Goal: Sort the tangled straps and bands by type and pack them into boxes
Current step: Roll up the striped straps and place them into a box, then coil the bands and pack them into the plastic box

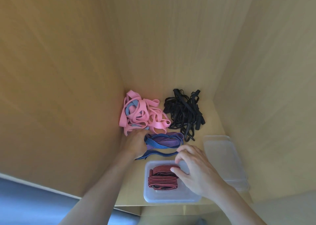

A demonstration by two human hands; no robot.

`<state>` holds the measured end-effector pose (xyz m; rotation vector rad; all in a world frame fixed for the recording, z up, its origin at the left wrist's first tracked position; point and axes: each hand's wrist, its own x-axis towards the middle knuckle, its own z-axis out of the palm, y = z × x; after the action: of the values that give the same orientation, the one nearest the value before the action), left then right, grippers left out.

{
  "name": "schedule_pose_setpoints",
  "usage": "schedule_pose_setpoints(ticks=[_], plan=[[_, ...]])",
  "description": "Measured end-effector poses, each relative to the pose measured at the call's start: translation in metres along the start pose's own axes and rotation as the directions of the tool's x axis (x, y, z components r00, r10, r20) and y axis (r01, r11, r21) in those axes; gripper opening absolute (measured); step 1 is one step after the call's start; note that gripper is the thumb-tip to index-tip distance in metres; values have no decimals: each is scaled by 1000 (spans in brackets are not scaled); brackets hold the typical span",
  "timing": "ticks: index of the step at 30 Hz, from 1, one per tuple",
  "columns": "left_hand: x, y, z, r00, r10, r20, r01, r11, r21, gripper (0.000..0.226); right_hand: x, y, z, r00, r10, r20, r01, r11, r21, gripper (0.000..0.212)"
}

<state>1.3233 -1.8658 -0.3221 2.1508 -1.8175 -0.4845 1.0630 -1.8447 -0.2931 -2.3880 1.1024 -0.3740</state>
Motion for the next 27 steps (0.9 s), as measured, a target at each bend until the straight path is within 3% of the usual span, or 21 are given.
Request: schedule_pose_setpoints(ticks=[4, 9, 14, 18, 24, 27], plan=[[6, -5, 6, 999, -30, 37, 26, 995, 98, 49, -3, 1, -2, 1000, 17, -8, -17, 1000, 20, 17], [5, -5, 3, 1000, -7, -24, 9, 995, 96, 46, 1, 3, -6, 999, 38, -22, -36, 998, 47, 12], [-2, -1, -6, 999, -42, -31, 39, 995, -88, 39, 7, 5, -10, 997, 49, -57, -44, 995, 88, 10], [-6, 6, -20, 990, -44, -130, 15, 977, -214, 28, 13, 6, -11, 996, 51, -79, -41, 992, 120, 10], [-11, 40, -50, 989, -104, -106, 41, 880, -473, 9, 32, 1, -24, 986, 56, -154, -31, 987, 158, 17], [-14, 57, -61, 994, -63, -91, -1, 821, -572, 21, 46, -4, -32, 980, 62, -189, -29, 984, 173, 32]])
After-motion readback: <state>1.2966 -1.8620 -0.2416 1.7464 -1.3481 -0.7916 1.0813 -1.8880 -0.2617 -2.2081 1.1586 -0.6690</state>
